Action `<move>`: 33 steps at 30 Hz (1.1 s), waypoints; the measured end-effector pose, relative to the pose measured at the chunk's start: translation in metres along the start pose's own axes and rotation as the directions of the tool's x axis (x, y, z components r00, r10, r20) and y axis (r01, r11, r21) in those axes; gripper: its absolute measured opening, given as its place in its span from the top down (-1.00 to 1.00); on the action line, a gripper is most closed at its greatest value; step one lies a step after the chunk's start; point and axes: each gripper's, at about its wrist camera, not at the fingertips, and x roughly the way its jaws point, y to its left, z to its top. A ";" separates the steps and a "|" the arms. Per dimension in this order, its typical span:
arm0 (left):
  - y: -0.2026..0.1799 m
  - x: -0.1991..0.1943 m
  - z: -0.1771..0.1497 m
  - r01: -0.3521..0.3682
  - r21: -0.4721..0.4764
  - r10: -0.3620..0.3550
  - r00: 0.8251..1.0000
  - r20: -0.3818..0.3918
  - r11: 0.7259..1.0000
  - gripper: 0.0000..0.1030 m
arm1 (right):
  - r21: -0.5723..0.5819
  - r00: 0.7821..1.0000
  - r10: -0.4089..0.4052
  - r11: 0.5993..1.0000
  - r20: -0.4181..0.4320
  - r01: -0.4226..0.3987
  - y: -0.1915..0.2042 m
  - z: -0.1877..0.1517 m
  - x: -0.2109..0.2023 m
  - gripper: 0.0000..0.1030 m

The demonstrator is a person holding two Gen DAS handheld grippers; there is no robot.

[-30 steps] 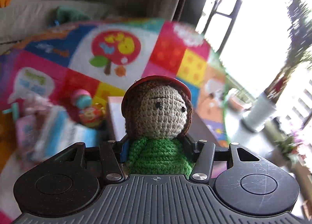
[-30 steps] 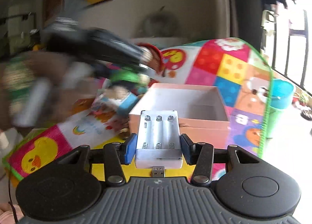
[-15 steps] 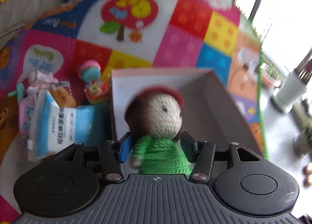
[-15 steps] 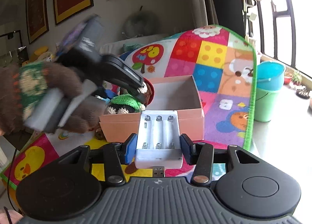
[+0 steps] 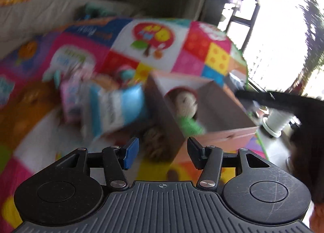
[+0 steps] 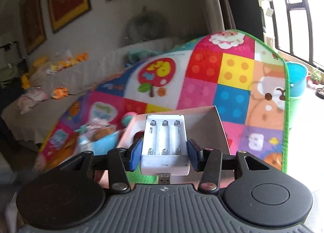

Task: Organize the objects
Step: 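Lower the white battery charger into the pink box and open the right tool, then grasp the blue wet-wipes pack with the left tool and lift it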

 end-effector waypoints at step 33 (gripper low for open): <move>0.011 0.093 0.044 -0.130 0.680 0.241 0.968 -0.071 0.721 -0.07 | -0.213 0.988 0.103 0.969 -0.116 -0.126 0.046 -0.110 -0.034 -0.86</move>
